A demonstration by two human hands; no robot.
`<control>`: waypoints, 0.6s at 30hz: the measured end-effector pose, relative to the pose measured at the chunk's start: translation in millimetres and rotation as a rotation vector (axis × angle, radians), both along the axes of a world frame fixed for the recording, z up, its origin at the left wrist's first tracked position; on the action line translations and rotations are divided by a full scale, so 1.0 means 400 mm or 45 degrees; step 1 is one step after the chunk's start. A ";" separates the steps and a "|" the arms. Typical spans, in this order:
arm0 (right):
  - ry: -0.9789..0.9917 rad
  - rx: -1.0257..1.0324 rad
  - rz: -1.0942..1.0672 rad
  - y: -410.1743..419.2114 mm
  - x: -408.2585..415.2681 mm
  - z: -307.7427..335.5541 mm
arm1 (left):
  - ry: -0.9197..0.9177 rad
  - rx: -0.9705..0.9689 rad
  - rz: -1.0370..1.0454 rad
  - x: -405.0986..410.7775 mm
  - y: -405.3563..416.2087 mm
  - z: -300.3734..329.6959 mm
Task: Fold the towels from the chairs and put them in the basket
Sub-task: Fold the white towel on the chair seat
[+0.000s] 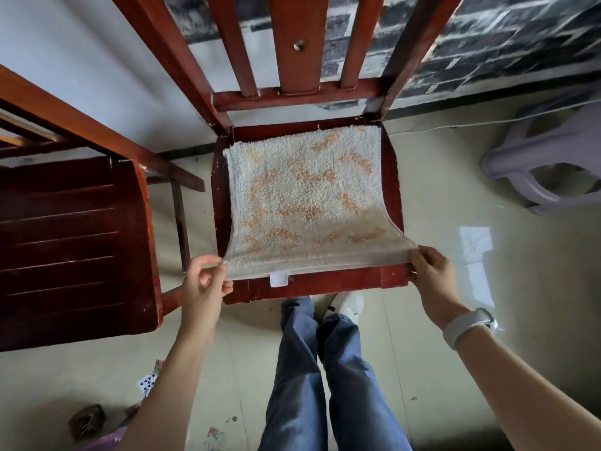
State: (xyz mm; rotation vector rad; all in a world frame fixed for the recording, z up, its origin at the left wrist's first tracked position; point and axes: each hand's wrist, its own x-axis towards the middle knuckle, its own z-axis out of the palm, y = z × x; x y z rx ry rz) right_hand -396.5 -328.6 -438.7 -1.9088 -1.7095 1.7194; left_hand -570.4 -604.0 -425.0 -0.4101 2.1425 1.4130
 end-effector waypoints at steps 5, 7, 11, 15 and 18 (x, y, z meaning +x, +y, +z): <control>0.183 0.063 0.004 0.058 -0.057 0.156 | 0.025 0.141 -0.045 -0.068 0.060 0.156; 0.225 0.127 0.086 0.082 -0.083 0.224 | 0.052 0.172 -0.162 -0.104 0.080 0.227; 0.259 0.239 0.317 0.131 -0.122 0.365 | 0.121 0.050 -0.484 -0.172 0.118 0.367; 0.211 0.639 0.631 0.169 -0.141 0.499 | 0.432 -0.137 -0.631 -0.225 0.139 0.483; 0.186 0.868 0.669 0.185 -0.137 0.581 | 0.683 -0.313 -0.702 -0.242 0.149 0.564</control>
